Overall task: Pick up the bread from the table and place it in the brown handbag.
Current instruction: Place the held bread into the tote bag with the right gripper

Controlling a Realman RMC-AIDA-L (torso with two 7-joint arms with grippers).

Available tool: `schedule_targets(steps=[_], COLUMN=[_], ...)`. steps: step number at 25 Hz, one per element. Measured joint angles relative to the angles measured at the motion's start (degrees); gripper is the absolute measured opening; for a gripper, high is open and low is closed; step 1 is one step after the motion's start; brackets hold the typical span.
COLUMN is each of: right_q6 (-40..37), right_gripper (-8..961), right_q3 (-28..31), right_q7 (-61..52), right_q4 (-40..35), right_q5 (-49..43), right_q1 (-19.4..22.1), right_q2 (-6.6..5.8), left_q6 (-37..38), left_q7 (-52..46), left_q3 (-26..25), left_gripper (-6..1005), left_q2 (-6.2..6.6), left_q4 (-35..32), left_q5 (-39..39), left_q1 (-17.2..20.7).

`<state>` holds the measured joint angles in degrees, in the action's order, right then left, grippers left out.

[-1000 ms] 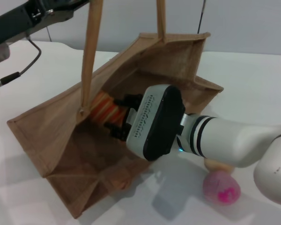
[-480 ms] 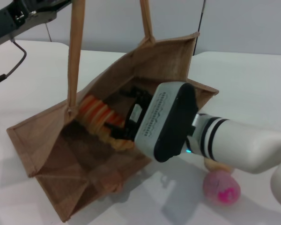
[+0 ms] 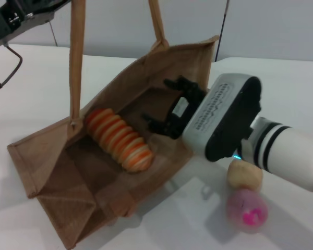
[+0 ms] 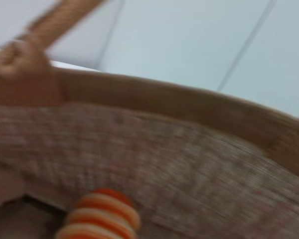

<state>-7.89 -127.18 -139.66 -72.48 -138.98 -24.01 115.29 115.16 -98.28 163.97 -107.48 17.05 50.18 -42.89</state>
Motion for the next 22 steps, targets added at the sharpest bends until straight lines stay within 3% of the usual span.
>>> schedule_targets(steps=[7, 22], right_q6=[0.32, 0.3], right_gripper=[881, 878], right_q3=[5.35, 12.03], right_q7=[-0.06, 0.01], right_q4=[-3.66, -8.56], right_q5=[0.28, 0.3], right_q1=[6.48, 13.41], right_q2=[-0.94, -1.56], left_q6=[-1.13, -10.03], left_q7=[2.83, 7.02], left_q3=[-0.18, -0.05], left_gripper=[251, 261], left_q2=[-0.25, -1.67], left_q4=[0.08, 0.18], left_q5=[0.13, 0.28], left_q1=[0.6, 2.45])
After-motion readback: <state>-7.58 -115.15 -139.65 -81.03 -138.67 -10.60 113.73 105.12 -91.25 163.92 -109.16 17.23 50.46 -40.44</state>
